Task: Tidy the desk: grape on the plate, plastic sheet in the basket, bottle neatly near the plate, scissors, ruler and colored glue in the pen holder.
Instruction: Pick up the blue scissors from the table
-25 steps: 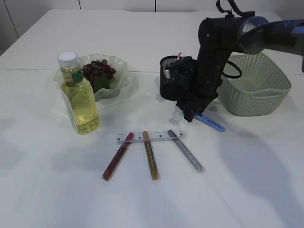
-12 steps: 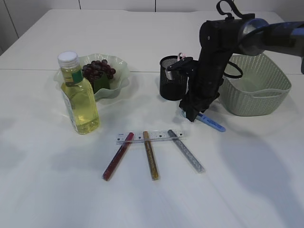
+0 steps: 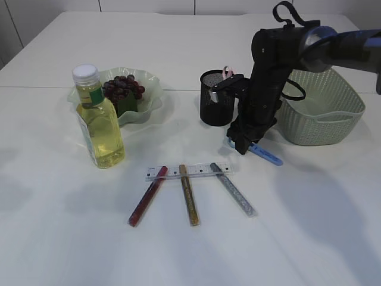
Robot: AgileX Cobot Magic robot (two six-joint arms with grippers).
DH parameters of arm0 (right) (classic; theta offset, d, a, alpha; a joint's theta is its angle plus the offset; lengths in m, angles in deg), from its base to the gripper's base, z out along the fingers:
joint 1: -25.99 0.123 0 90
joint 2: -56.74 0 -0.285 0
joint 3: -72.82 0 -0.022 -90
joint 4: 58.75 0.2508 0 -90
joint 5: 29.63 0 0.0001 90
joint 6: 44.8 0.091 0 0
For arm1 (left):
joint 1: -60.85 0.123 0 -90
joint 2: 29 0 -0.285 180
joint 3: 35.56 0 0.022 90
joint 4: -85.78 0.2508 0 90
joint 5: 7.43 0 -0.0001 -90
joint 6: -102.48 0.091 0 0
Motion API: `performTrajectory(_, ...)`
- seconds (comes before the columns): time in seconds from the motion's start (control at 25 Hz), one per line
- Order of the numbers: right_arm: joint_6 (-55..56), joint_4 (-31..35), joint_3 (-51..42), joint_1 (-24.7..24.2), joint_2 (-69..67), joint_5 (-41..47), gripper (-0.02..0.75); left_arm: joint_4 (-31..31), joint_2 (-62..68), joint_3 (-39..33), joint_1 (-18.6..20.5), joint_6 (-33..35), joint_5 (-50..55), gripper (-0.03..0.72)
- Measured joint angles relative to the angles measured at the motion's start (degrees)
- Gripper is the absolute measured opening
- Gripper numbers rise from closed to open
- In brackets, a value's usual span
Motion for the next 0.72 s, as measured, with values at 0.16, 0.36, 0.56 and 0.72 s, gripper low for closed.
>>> performTrajectory(0.16, 0.0, 0.0, 0.0, 0.0, -0.1, -0.3, 0.417, 0.0, 0.0, 0.0, 0.0, 0.0, -0.3, 0.414)
performTrajectory(0.36, 0.1, 0.0, 0.0, 0.0, -0.6, -0.4, 0.417, 0.0, 0.0, 0.0, 0.0, 0.0, -0.7, 0.414)
performTrajectory(0.56, 0.1, 0.0, 0.0, 0.0, -0.8, -0.7, 0.417, 0.0, 0.0, 0.0, 0.0, 0.0, -0.7, 0.414)
performTrajectory(0.72, 0.2, 0.0, 0.0, -0.1, -0.8, -0.9, 0.417, 0.0, 0.0, 0.0, 0.0, 0.0, -0.8, 0.414)
